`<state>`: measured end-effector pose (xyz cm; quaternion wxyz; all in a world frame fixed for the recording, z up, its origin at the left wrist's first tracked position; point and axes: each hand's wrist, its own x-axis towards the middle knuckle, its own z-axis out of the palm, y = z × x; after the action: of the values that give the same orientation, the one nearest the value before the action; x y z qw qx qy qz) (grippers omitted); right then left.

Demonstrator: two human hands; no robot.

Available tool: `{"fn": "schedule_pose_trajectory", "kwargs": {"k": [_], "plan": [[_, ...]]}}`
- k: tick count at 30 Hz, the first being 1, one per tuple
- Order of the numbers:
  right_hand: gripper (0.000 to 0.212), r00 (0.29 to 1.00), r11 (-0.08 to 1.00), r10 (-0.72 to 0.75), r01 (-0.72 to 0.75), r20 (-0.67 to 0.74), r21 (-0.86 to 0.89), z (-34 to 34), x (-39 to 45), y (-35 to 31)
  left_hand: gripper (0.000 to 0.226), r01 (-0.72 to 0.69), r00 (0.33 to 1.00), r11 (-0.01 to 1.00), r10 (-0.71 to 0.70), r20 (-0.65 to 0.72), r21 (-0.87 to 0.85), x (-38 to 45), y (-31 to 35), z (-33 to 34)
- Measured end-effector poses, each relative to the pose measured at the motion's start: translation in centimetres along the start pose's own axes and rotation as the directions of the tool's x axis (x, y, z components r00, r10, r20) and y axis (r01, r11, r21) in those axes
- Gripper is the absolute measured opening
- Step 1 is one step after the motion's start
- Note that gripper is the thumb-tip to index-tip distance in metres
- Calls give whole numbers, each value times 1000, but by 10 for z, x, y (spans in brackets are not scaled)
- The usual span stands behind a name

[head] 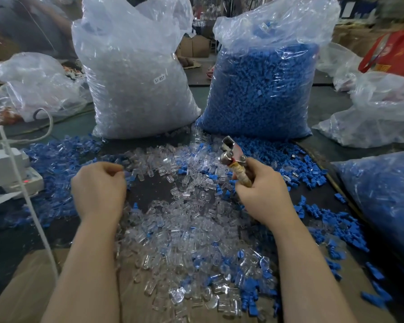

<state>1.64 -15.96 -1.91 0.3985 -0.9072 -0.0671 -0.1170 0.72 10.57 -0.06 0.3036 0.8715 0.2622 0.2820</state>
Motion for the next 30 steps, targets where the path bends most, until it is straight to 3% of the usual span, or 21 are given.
{"fn": "schedule_pose_trajectory", "kwargs": {"k": [6,10,13,16,19,23,30], "plan": [[10,989,974,140,-145,-43,-176,1,4,8,24,85,996,985,-86,6,147,6,-16,0],[15,976,957,187,-206,-109,-205,-2,6,12,26,94,979,954,-140,146,286,6,-17,4],[8,983,950,174,-185,-67,-251,-2,6,11,33,28,968,926,-120,223,376,5,-12,6],[7,993,947,117,-110,8,-301,3,5,6,33,-84,968,956,12,249,282,3,-1,8],[6,998,938,55,-41,31,-345,10,4,1,16,-163,914,982,112,391,99,-6,14,14],[11,999,910,-6,24,45,-414,14,4,0,17,-260,827,964,190,530,61,-16,23,26],[12,994,905,-52,86,93,-418,24,6,1,32,-304,738,949,181,650,82,-14,18,32]]}}
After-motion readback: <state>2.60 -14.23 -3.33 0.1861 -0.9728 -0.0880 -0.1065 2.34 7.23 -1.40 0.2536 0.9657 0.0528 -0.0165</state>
